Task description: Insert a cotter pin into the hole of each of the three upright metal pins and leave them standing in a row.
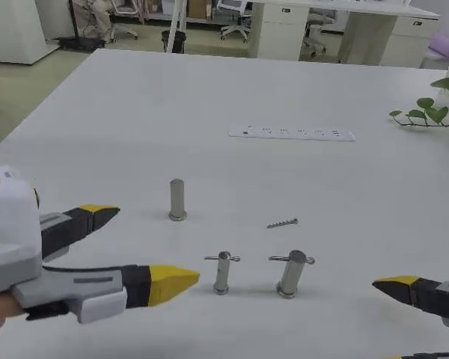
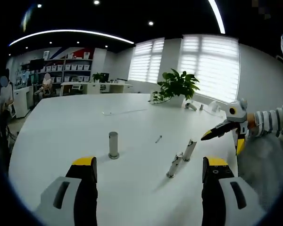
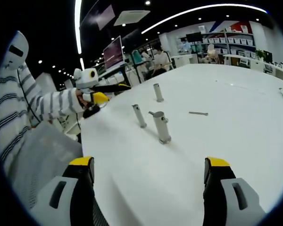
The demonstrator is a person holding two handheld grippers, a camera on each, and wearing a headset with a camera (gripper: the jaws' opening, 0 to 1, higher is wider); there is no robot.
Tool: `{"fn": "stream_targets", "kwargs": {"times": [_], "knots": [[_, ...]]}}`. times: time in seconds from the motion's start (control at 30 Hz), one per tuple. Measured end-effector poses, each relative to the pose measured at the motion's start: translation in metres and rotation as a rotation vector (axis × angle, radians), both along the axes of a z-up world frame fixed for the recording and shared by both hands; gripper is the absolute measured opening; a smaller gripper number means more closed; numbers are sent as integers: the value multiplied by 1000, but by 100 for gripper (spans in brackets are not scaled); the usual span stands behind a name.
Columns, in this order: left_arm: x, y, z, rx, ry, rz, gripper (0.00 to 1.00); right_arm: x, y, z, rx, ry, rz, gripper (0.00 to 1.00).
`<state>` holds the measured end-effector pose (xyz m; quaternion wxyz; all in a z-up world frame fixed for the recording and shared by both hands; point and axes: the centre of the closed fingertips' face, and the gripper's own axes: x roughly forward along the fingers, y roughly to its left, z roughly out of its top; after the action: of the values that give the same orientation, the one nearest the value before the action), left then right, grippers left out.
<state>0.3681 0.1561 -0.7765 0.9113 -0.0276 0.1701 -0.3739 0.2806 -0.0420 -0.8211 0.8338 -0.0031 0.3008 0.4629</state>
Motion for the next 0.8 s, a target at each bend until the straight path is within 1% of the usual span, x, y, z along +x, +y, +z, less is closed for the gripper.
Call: {"fn": "stream_targets", "kwargs": {"times": [0.1,0.2,0.23,0.27,0.3,0.33,0.4,0.5,0.57,0.67,0.73,0.8], "knots": [[14,-2,5,7,-12,6,90,0,0,3,13,-1,-14,98],[27,-3,4,44,-21,16,89,-2,1,6,16,-4,-20,98],[33,-2,3,54,-19,25,88,-2,2,9,18,-8,-19,98],[37,-2,1,61,-12,32,86,-3,2,10,19,-9,-19,98],[42,1,-3,80,1,41,83,-3,2,12,19,-13,-21,98],[46,2,-5,93,3,45,80,-3,2,13,20,-15,-23,98],[53,5,-9,122,4,50,77,-3,1,15,22,-20,-26,98],[65,8,-17,176,3,46,73,-2,1,18,15,-26,-31,98],[71,9,-20,190,7,53,69,-2,2,20,11,-31,-27,98],[80,9,-25,190,15,72,62,-2,1,21,-3,-36,-23,98],[85,7,-27,191,15,72,57,-2,0,21,-5,-36,-25,98],[88,4,-30,201,11,64,47,-1,-1,21,-10,-35,-28,97]]}}
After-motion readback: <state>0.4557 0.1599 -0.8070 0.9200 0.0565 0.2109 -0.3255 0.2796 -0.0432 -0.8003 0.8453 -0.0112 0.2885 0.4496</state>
